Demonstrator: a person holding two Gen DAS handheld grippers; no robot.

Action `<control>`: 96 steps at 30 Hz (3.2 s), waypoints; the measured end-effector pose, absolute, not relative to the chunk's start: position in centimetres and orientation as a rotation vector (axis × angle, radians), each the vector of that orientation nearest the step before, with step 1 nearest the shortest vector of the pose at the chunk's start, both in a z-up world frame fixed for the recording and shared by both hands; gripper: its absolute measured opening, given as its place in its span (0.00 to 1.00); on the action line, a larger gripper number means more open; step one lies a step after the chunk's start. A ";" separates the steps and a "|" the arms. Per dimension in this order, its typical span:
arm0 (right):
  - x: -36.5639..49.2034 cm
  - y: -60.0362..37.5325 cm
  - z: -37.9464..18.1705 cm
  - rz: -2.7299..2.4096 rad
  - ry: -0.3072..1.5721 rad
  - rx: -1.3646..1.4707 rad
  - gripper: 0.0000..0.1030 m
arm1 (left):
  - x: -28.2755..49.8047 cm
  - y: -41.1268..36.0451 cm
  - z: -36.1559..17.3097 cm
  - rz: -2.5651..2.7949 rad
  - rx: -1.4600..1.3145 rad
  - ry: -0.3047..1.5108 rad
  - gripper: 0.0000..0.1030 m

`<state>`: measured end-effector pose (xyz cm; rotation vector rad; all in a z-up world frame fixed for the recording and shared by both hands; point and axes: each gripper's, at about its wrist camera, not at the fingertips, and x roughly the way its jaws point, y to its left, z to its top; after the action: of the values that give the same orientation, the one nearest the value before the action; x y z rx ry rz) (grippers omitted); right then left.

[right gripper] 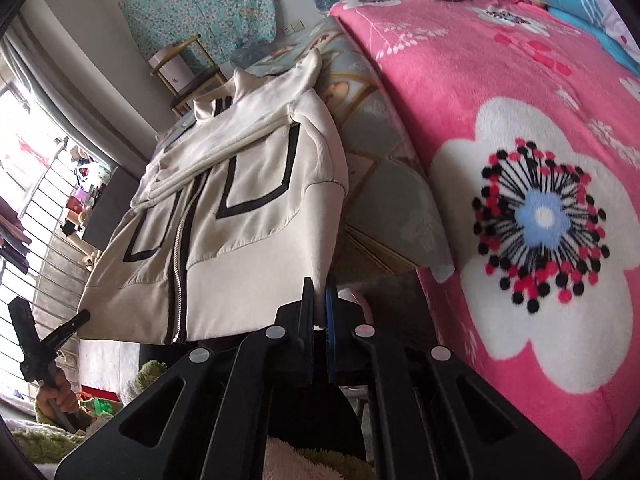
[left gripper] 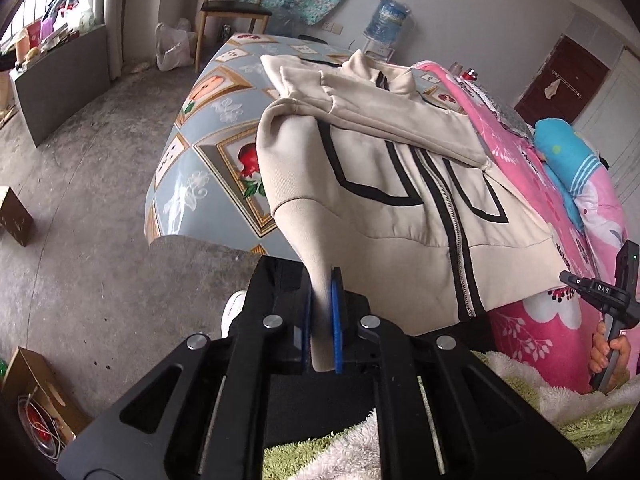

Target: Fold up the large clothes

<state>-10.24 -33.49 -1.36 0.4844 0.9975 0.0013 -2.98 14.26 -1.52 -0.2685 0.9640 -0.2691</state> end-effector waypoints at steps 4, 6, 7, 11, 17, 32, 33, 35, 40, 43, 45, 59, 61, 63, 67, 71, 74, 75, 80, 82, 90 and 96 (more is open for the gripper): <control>-7.6 -33.3 0.4 0.033 0.942 0.447 0.05 | -1.1 14.5 -0.9 -0.286 -0.290 0.932 0.07; -5.8 -32.9 2.1 0.041 0.891 0.390 0.05 | 0.0 14.3 0.3 -0.297 -0.261 0.894 0.07; -4.9 -32.9 2.9 0.047 0.863 0.378 0.05 | 0.7 14.2 0.9 -0.298 -0.247 0.876 0.07; 0.0 -33.2 4.2 0.065 0.794 0.379 0.05 | 4.8 14.0 2.3 -0.302 -0.249 0.846 0.08; 7.3 -33.9 2.5 0.068 0.796 0.430 0.05 | 11.8 13.9 1.1 -0.296 -0.256 0.901 0.08; 13.9 -36.7 -3.0 0.025 0.883 0.576 0.40 | 14.8 18.7 -1.6 -0.182 -0.416 0.922 0.43; 13.4 -36.9 -2.4 0.015 0.868 0.572 0.45 | 14.2 19.4 -1.0 -0.170 -0.427 0.902 0.43; 12.1 -37.3 -1.4 0.023 0.849 0.580 0.46 | 13.1 20.5 -0.2 -0.146 -0.451 0.882 0.43; 7.9 -36.4 -1.1 0.035 0.874 0.575 0.59 | 9.6 19.7 -0.8 -0.206 -0.510 0.905 0.52; 5.3 -35.6 -2.5 0.039 0.925 0.607 0.62 | 8.3 18.3 -3.2 -0.275 -0.614 0.957 0.57; 3.9 -35.3 -3.9 0.035 0.956 0.652 0.62 | 8.2 17.6 -5.3 -0.295 -0.710 1.004 0.60; 5.5 -35.3 -7.0 -0.061 0.828 0.814 0.62 | 9.6 16.6 -7.6 -0.086 -0.897 0.898 0.50; 6.4 -34.6 -6.7 -0.111 0.807 0.748 0.61 | 9.9 14.9 -6.9 -0.011 -0.728 0.898 0.38; 7.3 -33.6 -6.3 -0.177 0.803 0.644 0.50 | 10.2 13.2 -6.2 0.027 -0.563 0.883 0.26; 7.9 -31.6 -4.3 -0.246 0.776 0.395 0.17 | 9.0 9.9 -3.6 0.064 -0.236 0.781 0.06; 6.7 -30.2 -1.0 -0.238 0.722 0.269 0.11 | 6.1 7.5 0.3 0.070 -0.038 0.643 0.04; 5.3 -30.0 0.9 -0.211 0.704 0.246 0.11 | 4.4 6.6 2.4 0.034 0.035 0.601 0.04; 4.8 -30.0 1.5 -0.205 0.701 0.238 0.10 | 3.8 6.4 3.0 0.025 0.053 0.596 0.04; 1.4 -30.9 2.4 -0.162 0.735 0.253 0.10 | 0.6 7.8 3.8 -0.006 0.070 0.662 0.04; 1.0 -31.8 0.6 -0.135 0.791 0.281 0.11 | -0.2 9.1 2.5 0.002 0.043 0.726 0.05; 1.2 -38.4 -4.2 -0.084 0.936 0.606 0.39 | -0.2 16.4 -3.0 -0.117 -0.321 0.876 0.22; 1.0 -38.9 -0.9 -0.158 0.855 0.563 0.42 | -1.4 20.1 -1.8 -0.028 -0.429 0.787 0.29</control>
<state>0.98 -38.86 -0.89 0.5630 0.8554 -0.1584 -1.42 20.13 -1.80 -0.4291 0.7871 -0.0279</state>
